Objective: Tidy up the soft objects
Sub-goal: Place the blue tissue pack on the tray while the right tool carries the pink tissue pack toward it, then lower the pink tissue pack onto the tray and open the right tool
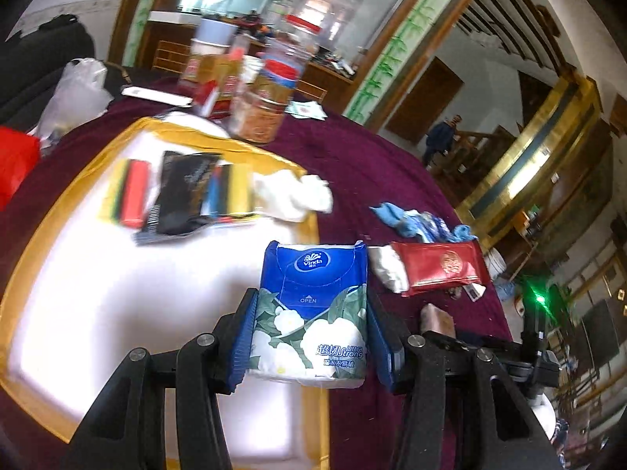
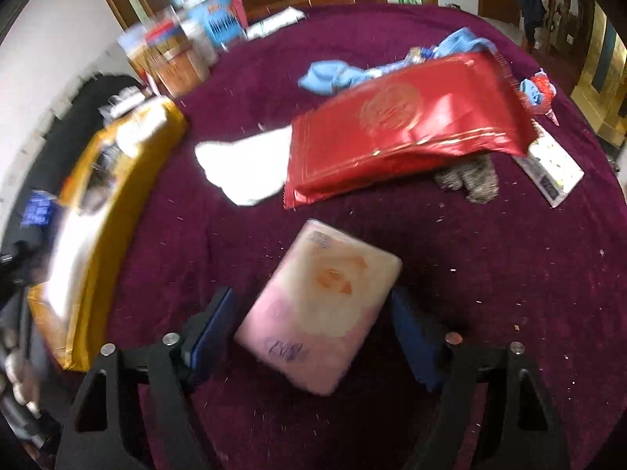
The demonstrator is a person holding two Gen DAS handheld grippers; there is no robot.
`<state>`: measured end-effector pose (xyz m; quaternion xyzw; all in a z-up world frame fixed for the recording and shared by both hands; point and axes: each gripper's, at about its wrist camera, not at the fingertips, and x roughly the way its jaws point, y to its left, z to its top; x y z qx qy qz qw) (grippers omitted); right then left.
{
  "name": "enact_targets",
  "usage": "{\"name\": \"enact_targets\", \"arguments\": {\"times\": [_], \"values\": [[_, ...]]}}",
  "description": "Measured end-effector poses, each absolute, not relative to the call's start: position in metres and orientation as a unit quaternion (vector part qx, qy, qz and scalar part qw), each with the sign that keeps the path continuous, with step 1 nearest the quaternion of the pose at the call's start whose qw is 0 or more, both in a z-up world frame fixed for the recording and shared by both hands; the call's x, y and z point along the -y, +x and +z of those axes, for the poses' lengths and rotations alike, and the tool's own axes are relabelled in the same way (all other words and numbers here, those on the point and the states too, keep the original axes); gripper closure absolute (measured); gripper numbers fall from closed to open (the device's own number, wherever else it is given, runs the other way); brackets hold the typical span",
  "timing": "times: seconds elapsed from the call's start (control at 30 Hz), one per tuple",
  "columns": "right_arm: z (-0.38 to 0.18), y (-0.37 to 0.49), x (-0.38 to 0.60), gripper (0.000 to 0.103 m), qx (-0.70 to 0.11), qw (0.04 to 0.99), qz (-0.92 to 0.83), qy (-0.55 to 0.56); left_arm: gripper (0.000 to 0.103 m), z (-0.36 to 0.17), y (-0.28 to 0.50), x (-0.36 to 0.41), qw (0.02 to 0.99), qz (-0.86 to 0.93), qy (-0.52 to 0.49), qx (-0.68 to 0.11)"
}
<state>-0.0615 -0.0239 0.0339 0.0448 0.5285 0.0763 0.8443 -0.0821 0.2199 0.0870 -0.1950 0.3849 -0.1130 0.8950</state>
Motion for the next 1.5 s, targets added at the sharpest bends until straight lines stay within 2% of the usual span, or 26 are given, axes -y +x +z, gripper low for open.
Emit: {"name": "enact_targets", "arguments": {"times": [0.07, 0.2, 0.5, 0.77, 0.9, 0.93, 1.1, 1.2, 1.33, 1.5], "values": [[0.032, -0.057, 0.017, 0.046, -0.522, 0.851, 0.055, 0.030, 0.049, 0.086, -0.085, -0.230, 0.897, -0.102, -0.194, -0.385], [0.034, -0.059, 0.011, 0.050, -0.516, 0.855, 0.055, 0.023, 0.049, 0.077, -0.084, -0.250, 0.894, -0.080, -0.198, -0.394], [0.077, -0.075, 0.009, 0.050, -0.480, 0.871, 0.094, 0.043, 0.049, 0.052, -0.049, -0.262, 0.866, -0.056, -0.191, -0.458], [0.092, -0.066, -0.048, 0.050, -0.480, 0.861, 0.164, 0.027, 0.047, 0.040, -0.008, -0.268, 0.848, -0.023, -0.198, -0.491], [0.096, -0.057, -0.087, 0.050, -0.479, 0.855, 0.199, 0.019, 0.042, 0.034, 0.005, -0.270, 0.843, -0.019, -0.211, -0.495], [0.098, -0.054, -0.101, 0.050, -0.479, 0.852, 0.210, 0.014, 0.039, 0.035, 0.006, -0.271, 0.843, -0.019, -0.217, -0.491], [0.096, -0.043, -0.143, 0.049, -0.484, 0.843, 0.234, -0.003, 0.037, 0.041, -0.009, -0.286, 0.837, -0.027, -0.262, -0.480], [0.093, -0.032, -0.164, 0.049, -0.486, 0.841, 0.238, -0.016, 0.037, 0.058, -0.036, -0.294, 0.854, -0.036, -0.272, -0.442], [0.083, -0.016, -0.185, 0.049, -0.496, 0.836, 0.235, -0.026, 0.031, 0.078, -0.076, -0.304, 0.877, -0.034, -0.281, -0.389], [0.067, 0.000, -0.197, 0.049, -0.509, 0.831, 0.220, -0.034, 0.031, 0.080, -0.101, -0.311, 0.881, -0.034, -0.298, -0.366]]}}
